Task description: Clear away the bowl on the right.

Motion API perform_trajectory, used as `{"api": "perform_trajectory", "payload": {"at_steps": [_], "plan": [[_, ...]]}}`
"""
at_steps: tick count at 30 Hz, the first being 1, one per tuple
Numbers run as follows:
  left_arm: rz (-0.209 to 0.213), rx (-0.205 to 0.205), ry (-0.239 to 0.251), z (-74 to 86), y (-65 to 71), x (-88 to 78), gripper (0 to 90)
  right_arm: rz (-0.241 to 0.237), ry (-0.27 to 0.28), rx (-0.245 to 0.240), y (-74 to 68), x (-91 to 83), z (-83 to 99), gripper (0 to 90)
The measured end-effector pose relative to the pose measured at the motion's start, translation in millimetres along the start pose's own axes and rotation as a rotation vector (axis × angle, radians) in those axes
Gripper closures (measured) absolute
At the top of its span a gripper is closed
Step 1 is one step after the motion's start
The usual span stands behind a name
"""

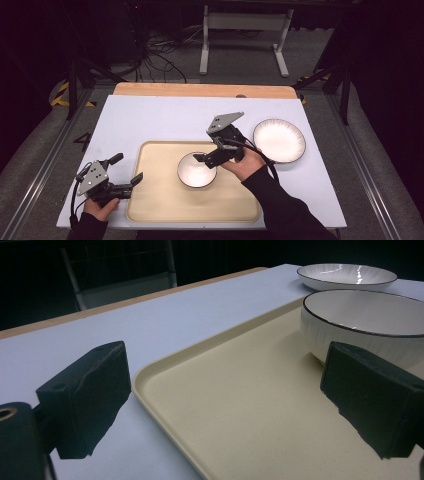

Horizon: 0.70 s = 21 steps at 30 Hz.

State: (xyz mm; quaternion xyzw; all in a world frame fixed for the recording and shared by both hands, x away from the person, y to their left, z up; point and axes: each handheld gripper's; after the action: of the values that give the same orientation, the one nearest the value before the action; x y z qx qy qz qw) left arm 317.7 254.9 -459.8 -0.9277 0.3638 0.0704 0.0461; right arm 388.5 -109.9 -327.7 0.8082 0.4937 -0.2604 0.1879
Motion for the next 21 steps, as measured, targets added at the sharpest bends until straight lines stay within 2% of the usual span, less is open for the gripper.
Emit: {"api": "perform_trajectory", "payload": {"at_steps": [3, 4, 7, 10, 12, 17, 21], "plan": [[0.0, 0.0, 0.0, 0.0, 0.0, 0.0, 6.6, 0.011, 0.053, -0.006, 0.6, -5.4, 4.0, 9.9], [0.0, 0.0, 0.0, 0.0, 0.0, 0.0, 6.6, 0.011, 0.053, -0.006, 0.6, -5.4, 4.0, 9.9], [0.0, 0.0, 0.0, 0.0, 0.0, 0.0, 6.6, 0.039, 0.112, -0.029, 3.0, -13.4, 10.1, 2.3], [0.0, 0.0, -0.003, -0.1, -0.1, -0.1, 6.6, 0.043, 0.135, -0.025, 4.4, -17.3, 12.3, 0.8], [0.001, 0.0, -0.004, -0.1, -0.1, -0.1, 6.6, 0.057, 0.181, -0.036, 5.5, -25.0, 17.4, 0.0], [-0.001, -0.001, 0.001, 0.0, 0.2, 0.3, 6.6, 0.052, 0.208, -0.005, 9.2, -34.8, 26.8, 0.0], [-0.001, -0.001, 0.001, 0.0, 0.2, 0.3, 6.6, 0.063, 0.233, -0.003, 11.8, -43.6, 34.3, 0.0]]}}
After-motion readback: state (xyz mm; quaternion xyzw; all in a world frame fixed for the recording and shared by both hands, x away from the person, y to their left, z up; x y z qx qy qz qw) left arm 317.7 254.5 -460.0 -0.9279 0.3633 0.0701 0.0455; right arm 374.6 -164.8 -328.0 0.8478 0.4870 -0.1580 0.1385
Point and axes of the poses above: each handheld gripper's, and its own axes: x roughly forward along the jaws, z roughly out of its underside, y roughly to its right, and after that the axes turned 4 degrees about y, right-handed
